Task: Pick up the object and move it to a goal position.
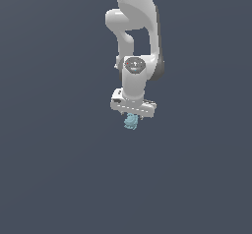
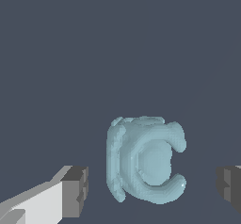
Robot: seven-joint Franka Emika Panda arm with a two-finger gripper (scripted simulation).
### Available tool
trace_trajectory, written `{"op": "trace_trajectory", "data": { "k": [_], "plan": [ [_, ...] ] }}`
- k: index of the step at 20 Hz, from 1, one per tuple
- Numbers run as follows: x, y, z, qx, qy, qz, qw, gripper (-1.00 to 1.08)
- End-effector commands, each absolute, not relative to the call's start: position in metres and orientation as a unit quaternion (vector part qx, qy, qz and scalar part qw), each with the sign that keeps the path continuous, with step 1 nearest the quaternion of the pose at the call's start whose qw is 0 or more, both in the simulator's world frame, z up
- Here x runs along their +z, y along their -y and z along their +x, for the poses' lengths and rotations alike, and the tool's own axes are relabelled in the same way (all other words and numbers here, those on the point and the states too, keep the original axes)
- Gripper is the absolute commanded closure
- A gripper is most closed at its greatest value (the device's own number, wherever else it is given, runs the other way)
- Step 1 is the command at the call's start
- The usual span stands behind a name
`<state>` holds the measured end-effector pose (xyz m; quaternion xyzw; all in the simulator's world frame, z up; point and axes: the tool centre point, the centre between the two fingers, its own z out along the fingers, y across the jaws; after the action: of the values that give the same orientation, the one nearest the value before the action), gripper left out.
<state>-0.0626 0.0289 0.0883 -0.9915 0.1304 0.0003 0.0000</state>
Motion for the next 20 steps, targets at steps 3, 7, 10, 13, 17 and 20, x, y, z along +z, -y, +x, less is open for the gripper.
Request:
{"op": "trace_trajectory", "data": {
  "k": [3,7,10,13,17,20],
  "plan": [
    [0.074,-0.029,-0.064,0.001,-0.131,-0.991,0.000,-0.92],
    [0.054,-0.029,-0.064,0.000,-0.132,-0.991,0.000,-0.92],
    [0.045,-0.029,-0.064,0.000,-0.133,-0.991,0.000,-0.92],
    [0.040,-0.029,-0.064,0.000,-0.133,-0.991,0.000,-0.92],
    [0.040,-0.029,-0.064,0.000,-0.133,-0.991,0.000,1.08],
    [0.040,-0.029,-0.064,0.000,-0.133,-0.991,0.000,1.08]
  ]
}}
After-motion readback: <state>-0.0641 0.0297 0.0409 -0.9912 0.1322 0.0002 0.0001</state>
